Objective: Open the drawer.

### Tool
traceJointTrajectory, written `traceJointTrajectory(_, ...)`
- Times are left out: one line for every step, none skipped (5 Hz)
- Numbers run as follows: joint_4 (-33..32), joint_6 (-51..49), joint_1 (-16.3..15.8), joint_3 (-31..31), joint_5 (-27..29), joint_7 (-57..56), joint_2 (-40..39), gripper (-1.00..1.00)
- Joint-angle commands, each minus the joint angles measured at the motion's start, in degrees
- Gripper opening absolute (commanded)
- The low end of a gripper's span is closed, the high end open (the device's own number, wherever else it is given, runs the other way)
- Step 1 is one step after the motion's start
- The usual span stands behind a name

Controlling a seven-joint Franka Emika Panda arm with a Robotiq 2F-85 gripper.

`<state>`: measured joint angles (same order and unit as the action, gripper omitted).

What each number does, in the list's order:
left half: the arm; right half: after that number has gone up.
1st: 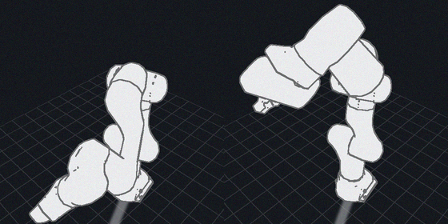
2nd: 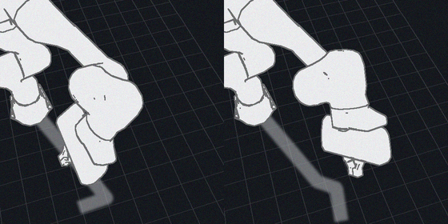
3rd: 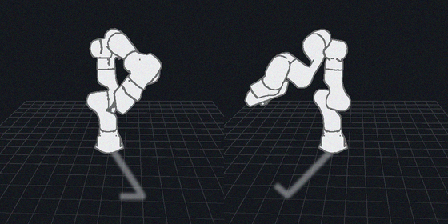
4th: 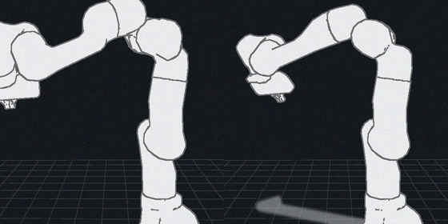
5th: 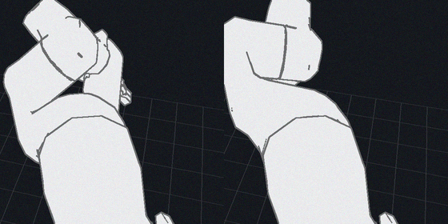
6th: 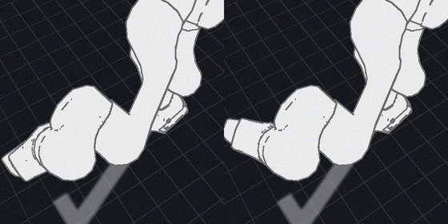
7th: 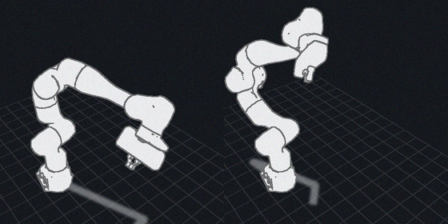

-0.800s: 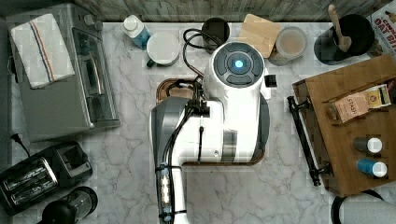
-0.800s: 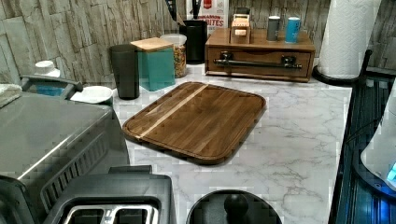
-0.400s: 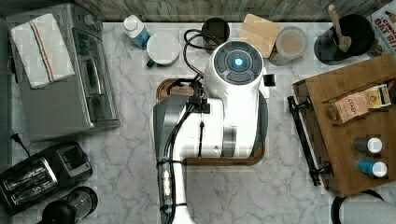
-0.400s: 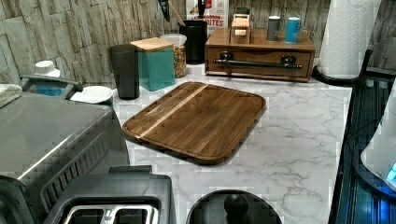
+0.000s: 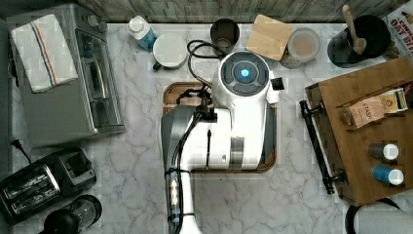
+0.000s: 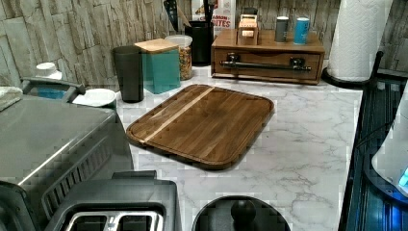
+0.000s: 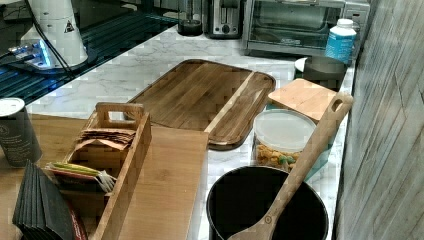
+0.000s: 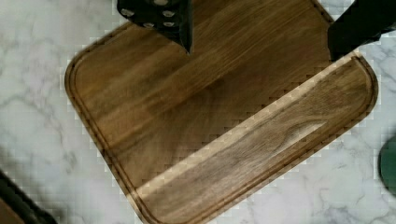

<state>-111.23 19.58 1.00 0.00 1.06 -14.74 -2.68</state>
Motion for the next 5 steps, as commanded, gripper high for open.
traceJointTrajectory(-13.2,6.1,3.7,3.7,-2.6,-24.8,9.4,1.0)
traceJointTrajectory(-19.4,14.1,4.9,5.6,-4.8,-32.2,11.8,1.0)
traceJointTrajectory(-24.4,21.6,6.0,7.9,-6.0,-40.9,12.4,1.0)
traceJointTrajectory(-25.0,22.8,6.2,10.4,-8.1,-47.5,11.4,1.0)
traceJointTrajectory(-28.0,29.5,5.7,13.6,-10.9,-53.5,10.9,1.0)
